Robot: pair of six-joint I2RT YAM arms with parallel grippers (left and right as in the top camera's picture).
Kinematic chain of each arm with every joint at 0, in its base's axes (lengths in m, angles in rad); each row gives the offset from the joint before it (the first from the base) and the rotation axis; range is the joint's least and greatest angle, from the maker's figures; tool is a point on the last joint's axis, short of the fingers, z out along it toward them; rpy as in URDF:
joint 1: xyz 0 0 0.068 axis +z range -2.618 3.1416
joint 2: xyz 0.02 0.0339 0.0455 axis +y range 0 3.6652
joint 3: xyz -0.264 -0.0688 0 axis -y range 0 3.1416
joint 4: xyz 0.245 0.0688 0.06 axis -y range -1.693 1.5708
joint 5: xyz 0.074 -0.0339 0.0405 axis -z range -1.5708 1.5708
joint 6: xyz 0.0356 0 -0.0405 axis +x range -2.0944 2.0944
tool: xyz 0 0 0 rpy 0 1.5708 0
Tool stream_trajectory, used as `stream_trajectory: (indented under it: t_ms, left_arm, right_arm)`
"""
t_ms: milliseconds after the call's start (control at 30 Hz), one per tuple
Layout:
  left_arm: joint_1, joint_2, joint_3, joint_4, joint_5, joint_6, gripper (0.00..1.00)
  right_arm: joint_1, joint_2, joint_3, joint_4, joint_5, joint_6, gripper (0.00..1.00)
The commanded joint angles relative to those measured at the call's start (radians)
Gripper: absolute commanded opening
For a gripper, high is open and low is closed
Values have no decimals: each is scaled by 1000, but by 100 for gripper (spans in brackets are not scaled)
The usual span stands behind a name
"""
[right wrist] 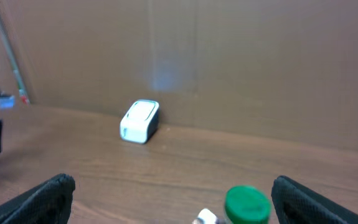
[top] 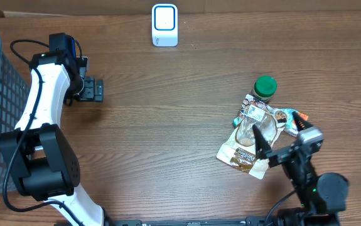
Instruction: Scan the item barcode
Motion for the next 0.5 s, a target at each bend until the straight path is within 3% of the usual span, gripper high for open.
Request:
stream_trajectory:
  t_ms: [0, 267, 467]
  left_arm:
    - [-2, 3, 16, 0, -2, 12, 100]
    - [-2, 3, 16, 0, -2, 12, 100]
    - [-2, 3, 16, 0, -2, 12, 100]
  right_arm:
    - [41, -75, -84, 34, 49, 2, 100]
    - [58, -188, -252, 74, 58, 2, 100]
    - [58, -188, -260, 62, 56, 2, 100]
